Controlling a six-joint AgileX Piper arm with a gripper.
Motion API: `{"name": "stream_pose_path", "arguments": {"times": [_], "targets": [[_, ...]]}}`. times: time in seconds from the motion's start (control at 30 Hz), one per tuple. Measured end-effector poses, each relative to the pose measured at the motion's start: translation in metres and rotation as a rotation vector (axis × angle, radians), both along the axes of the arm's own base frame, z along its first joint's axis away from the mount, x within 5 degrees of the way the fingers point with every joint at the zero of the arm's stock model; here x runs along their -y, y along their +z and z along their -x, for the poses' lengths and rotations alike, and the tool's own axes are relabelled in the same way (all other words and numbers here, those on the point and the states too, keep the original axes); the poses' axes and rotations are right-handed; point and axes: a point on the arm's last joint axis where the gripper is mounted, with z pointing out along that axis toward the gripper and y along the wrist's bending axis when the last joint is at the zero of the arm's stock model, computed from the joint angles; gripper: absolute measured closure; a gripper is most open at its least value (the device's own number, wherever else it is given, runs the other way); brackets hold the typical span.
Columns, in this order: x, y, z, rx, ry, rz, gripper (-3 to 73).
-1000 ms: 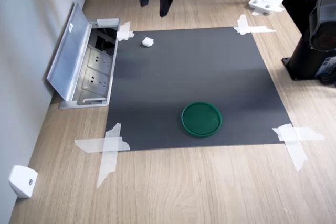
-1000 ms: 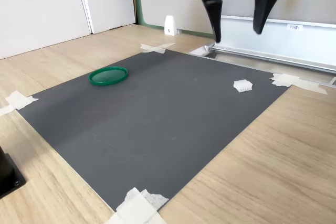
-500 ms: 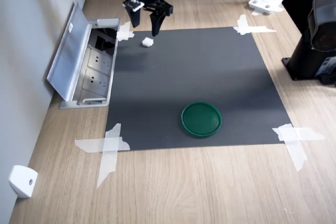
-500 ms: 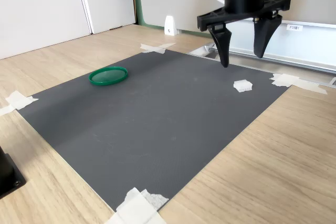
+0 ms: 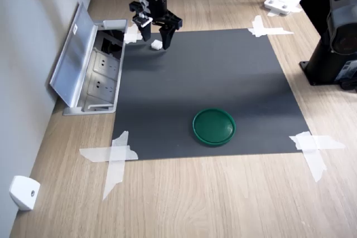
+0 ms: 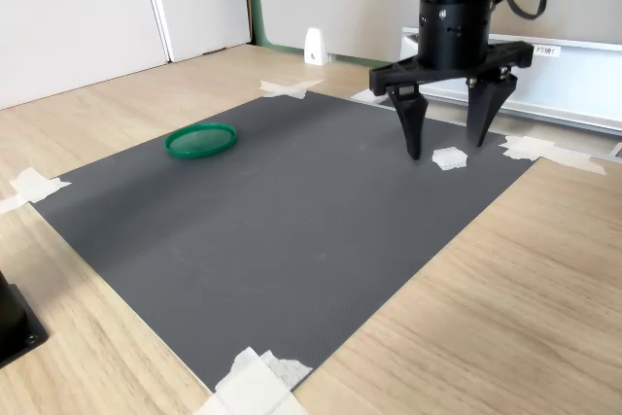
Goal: Grasp a white terminal and put it on the green lid.
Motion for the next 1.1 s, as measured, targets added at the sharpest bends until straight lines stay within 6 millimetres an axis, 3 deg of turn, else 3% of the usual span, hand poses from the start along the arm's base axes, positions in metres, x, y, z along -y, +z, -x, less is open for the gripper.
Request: {"name": "stream_pose_path", "arguments": {"times": [0.37,0.47,0.67,0.83,0.97,1.1], "targets": [[0.000,-0.006,-0.001,-0.011,-0.023,-0.009,6.3],[0.000,-0.007,0.000,-0.020,-0.025,-0.008,13.1],[0.001,-0.007,0.000,-0.023,-0.055,-0.002,38.2],[0.000,-0.005,0.002,-0.043,-0.071,-0.009,38.0],[-0.010,0.016,0.007,-0.034,-0.085,-0.008,38.0],[-0.046,0.060,0.015,0.025,-0.054,-0.004,38.0]]}}
